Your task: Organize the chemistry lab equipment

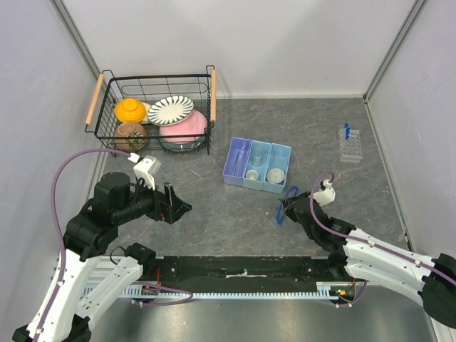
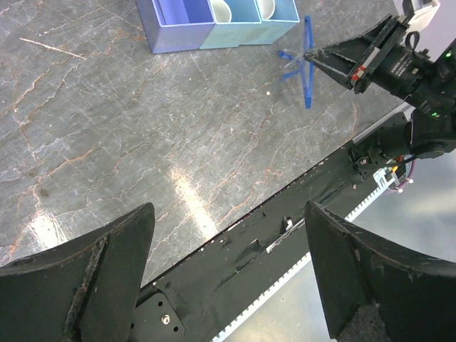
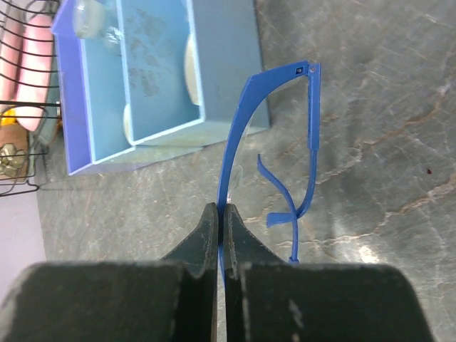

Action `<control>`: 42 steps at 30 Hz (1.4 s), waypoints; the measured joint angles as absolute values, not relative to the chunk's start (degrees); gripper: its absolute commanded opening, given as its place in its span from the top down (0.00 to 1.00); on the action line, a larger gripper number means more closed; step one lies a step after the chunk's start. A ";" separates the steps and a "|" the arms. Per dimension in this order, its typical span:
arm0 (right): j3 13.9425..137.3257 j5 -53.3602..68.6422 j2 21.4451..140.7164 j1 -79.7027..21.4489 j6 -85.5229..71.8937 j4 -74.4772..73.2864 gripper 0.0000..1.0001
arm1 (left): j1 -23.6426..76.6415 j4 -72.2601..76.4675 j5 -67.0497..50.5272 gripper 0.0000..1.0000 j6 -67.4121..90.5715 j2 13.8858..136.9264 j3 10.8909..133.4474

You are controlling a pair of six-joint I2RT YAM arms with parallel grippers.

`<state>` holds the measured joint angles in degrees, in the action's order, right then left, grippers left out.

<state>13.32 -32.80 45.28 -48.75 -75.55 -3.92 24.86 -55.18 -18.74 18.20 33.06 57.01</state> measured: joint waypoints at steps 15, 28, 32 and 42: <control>37.01 -33.26 49.71 -52.45 -62.78 -20.23 1.00 | 24.88 -55.16 -18.76 0.08 18.20 33.36 57.01; 57.56 -37.08 68.75 -53.01 -52.34 -19.27 1.00 | 24.86 -55.16 -18.76 0.08 18.20 33.34 57.01; 59.59 -37.39 73.60 -52.73 -50.09 -15.27 1.00 | 24.86 -55.18 -18.76 0.08 18.20 33.26 56.99; 60.20 -34.13 83.59 -49.41 -48.62 -4.25 1.00 | 24.88 -55.20 -18.79 0.08 18.17 32.40 56.45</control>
